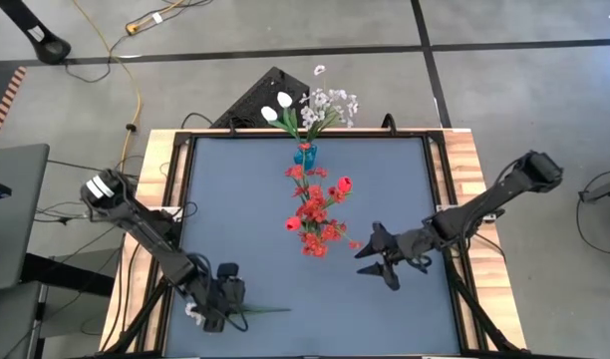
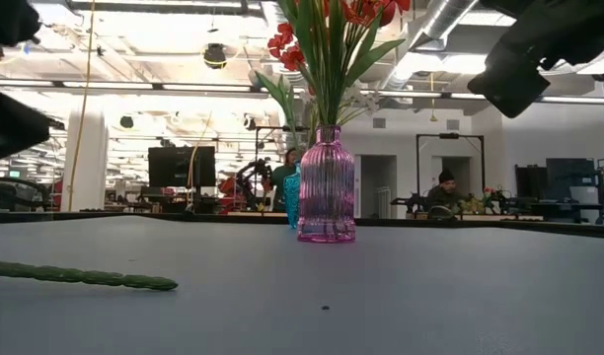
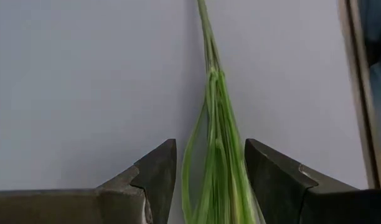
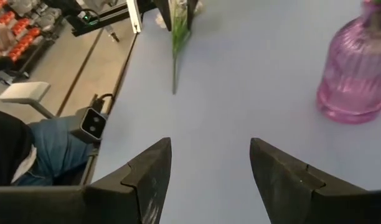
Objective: Sort flowers into vase by color
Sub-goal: Put the white flowers into the blue vase
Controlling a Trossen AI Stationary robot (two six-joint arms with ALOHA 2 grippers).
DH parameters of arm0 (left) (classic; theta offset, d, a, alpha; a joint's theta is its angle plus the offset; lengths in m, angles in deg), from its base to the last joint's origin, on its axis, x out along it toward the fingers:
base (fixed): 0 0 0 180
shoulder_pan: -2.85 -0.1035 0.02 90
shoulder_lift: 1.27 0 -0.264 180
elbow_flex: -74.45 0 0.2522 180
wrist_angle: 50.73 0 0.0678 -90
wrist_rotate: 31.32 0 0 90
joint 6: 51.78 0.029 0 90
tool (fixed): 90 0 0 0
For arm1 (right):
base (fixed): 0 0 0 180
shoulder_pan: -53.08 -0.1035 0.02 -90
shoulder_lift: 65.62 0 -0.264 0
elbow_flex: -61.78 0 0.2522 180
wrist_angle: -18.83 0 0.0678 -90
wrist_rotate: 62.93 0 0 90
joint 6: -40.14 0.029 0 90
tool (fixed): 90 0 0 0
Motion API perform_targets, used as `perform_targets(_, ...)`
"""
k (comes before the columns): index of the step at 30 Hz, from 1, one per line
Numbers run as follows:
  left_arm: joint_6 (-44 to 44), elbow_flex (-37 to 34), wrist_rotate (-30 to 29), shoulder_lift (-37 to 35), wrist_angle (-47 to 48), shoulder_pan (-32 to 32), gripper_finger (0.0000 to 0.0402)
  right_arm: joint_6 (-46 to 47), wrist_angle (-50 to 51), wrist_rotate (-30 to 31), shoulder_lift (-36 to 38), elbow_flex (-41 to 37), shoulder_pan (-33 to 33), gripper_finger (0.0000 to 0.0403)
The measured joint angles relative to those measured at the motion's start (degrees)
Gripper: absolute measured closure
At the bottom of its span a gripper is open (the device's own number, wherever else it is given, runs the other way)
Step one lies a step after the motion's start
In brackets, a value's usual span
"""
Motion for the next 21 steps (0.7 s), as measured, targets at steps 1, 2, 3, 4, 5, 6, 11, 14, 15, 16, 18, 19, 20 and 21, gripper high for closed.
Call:
perform_targets(1, -0.09, 0.0, 0.5, 0.55, -0.04, 0.09, 0.0223, 0.5, -0.55, 0.04, -0.64, 0.0, -0.39, 0.0159)
perform_targets(2, -0.1, 0.0, 1.21, 1.0, -0.5, 0.18, 0.0223, 1.17, -1.16, 0.08, -1.29, 0.0, -0.82, 0.0159)
perform_targets(3, -0.12, 0.0, 1.65, 1.39, -1.23, 0.32, 0.0223, 1.78, -1.44, 0.13, -1.94, 0.0, -1.25, 0.0159)
perform_targets(4, -0.3, 0.0, 1.68, 1.71, -1.92, 0.39, 0.0223, 2.57, -1.57, 0.23, -2.68, 0.0, -1.64, 0.0159)
perform_targets(5, -0.69, 0.0, 1.67, 1.96, -2.42, 0.46, 0.0223, 3.4, -2.01, 0.3, -3.43, 0.0, -1.95, 0.0159)
perform_targets(6, -1.03, 0.02, 1.66, 2.37, -2.89, 0.66, 0.0223, 4.39, -2.43, 0.86, -4.25, 0.0, -2.34, 0.0159)
perform_targets(11, -3.54, 0.16, 1.32, 5.67, -3.5, 1.85, 0.0223, 7.03, -5.03, 3.35, -9.53, -0.05, -5.06, 0.0159)
perform_targets(14, -3.57, 0.33, 1.29, 7.1, -3.51, 2.24, 0.0224, 7.09, -11.24, 3.3, -12.88, -0.04, -6.8, 0.0159)
perform_targets(15, -3.57, 0.31, 1.4, 7.14, -3.48, 2.24, 0.0226, 7.07, -13.01, 3.3, -13.82, -0.02, -7.34, 0.0159)
perform_targets(16, -3.48, 0.31, 1.46, 7.05, -3.43, 2.22, 0.023, 7.07, -14.08, 3.3, -14.85, 0.38, -7.79, 0.0159)
perform_targets(18, -2.42, 0.3, 1.11, 6.07, -3.23, 2.13, 0.0248, 7.05, -14.48, 3.3, -16.74, 1.97, -8.68, 0.0159)
perform_targets(19, -1.67, 0.25, 1.05, 5.54, -3.16, 1.91, 0.0262, 6.94, -14.38, 3.33, -17.68, 3.0, -9.12, 0.0159)
perform_targets(20, -0.73, 0.15, 1.15, 4.94, -3.01, 1.62, 0.0279, 6.14, -14.43, 3.33, -18.8, 4.31, -9.53, 0.0159)
perform_targets(21, 0.09, 0.07, 1.26, 4.24, -2.75, 1.38, 0.0299, 4.72, -14.61, 3.33, -20.03, 5.8, -10.03, 0.0159)
